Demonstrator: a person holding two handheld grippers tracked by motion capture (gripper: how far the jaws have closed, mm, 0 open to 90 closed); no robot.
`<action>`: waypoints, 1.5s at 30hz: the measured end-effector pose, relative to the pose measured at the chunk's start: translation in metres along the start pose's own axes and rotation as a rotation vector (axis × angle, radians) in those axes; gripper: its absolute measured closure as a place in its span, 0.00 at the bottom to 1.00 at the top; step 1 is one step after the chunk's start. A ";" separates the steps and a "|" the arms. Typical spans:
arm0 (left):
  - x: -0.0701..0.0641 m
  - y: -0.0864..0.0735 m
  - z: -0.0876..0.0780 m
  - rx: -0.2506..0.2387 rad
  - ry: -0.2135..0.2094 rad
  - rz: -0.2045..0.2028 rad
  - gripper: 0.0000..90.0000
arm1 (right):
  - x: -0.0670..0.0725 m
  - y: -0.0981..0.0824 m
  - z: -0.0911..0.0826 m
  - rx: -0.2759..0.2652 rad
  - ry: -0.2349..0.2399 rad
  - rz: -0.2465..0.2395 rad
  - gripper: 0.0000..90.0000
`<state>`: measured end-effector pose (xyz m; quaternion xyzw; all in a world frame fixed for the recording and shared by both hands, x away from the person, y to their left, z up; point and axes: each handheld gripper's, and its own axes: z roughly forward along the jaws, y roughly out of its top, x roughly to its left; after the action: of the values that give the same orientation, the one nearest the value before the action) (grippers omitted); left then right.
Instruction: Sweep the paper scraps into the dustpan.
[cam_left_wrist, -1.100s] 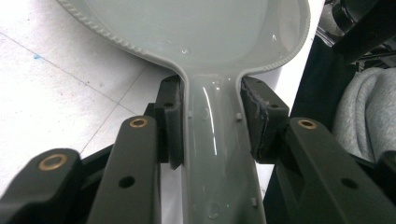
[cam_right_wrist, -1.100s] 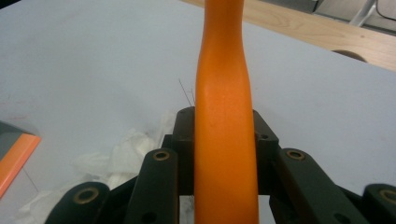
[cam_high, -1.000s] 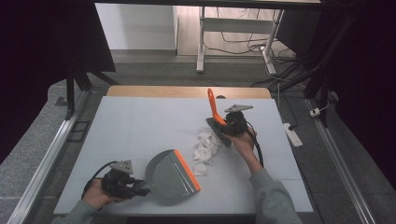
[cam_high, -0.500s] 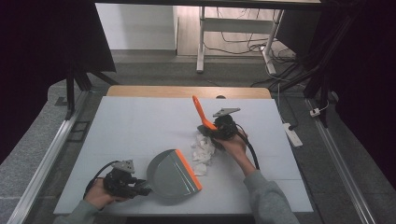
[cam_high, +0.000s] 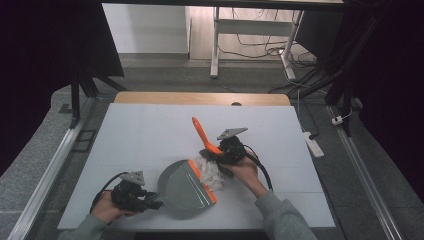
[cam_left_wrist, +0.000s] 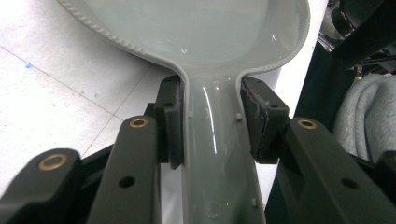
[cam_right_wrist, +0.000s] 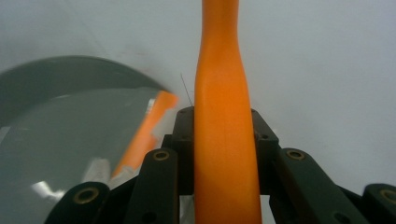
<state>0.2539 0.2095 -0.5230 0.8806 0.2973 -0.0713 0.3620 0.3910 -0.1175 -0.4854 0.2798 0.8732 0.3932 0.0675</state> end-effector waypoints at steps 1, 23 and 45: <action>0.000 0.000 0.000 0.002 -0.001 0.002 0.68 | 0.002 0.000 -0.001 -0.005 0.012 0.007 0.78; 0.001 0.000 0.000 -0.002 -0.001 -0.002 0.68 | -0.028 0.015 -0.058 -0.177 -0.079 0.061 0.78; -0.001 0.001 0.002 -0.008 0.005 -0.013 0.68 | -0.047 0.012 -0.013 -0.048 -0.154 0.049 0.78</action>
<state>0.2539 0.2077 -0.5235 0.8774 0.3042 -0.0703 0.3643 0.4309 -0.1445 -0.4725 0.3287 0.8486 0.3931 0.1316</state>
